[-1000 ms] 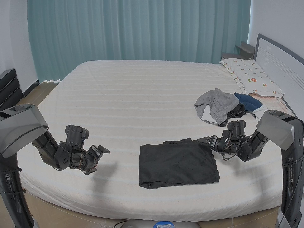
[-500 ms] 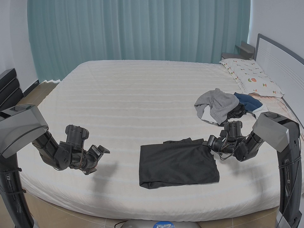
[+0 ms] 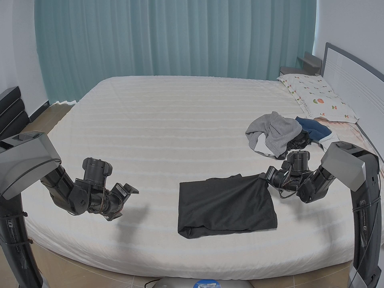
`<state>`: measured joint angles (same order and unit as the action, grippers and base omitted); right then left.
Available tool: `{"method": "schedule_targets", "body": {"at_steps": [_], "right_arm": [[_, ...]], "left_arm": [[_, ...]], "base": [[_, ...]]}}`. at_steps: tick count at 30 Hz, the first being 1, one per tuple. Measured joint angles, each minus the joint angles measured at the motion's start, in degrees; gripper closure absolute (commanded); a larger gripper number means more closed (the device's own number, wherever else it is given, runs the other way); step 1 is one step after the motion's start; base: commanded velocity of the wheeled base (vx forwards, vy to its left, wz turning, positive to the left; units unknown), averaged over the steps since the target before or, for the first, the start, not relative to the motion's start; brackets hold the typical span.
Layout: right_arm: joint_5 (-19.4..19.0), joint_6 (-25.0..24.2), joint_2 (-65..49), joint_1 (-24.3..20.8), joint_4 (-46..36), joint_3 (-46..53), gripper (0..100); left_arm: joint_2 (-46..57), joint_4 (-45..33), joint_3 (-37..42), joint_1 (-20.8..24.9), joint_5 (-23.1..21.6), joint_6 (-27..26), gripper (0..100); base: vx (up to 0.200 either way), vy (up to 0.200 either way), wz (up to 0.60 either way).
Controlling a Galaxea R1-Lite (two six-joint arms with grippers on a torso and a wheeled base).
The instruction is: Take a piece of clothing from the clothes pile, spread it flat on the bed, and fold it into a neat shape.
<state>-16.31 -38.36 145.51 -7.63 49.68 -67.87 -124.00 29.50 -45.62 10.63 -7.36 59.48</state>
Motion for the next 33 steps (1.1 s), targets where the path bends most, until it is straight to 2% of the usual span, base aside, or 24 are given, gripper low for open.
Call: {"method": "schedule_targets", "body": {"at_steps": [7, 14, 22, 27, 32, 33], "right_arm": [[-0.2, 0.3, -0.7, 0.2, 0.7, 2.0, 0], [-2.4, 1.0, -5.1, 1.3, 1.5, 9.7, 0], [-8.6, 7.7, -11.8, 2.7, 3.7, 26.2, 0], [-10.4, 10.9, -13.9, 2.8, 9.1, 35.4, 0], [-11.0, 12.0, -13.9, 2.4, 11.3, 39.8, 0], [-11.0, 12.0, -13.8, 2.3, 11.3, 40.1, 100]], "left_arm": [[0.0, 0.0, 0.0, 0.0, 0.0, 0.0, 0], [0.0, 0.0, 0.0, 0.0, 0.0, 0.0, 0], [0.0, 0.0, 0.0, 0.0, 0.0, 0.0, 0], [0.0, 0.0, 0.0, 0.0, 0.0, 0.0, 0], [0.0, 0.0, 0.0, 0.0, 0.0, 0.0, 0], [0.0, 0.0, 0.0, 0.0, 0.0, 0.0, 0]], "base": [[0.000, 0.000, 0.00], [0.000, 0.000, 0.00], [0.000, 0.000, 0.00], [0.000, 0.000, 0.00], [0.000, 0.000, 0.00], [0.000, 0.000, 0.00]]}}
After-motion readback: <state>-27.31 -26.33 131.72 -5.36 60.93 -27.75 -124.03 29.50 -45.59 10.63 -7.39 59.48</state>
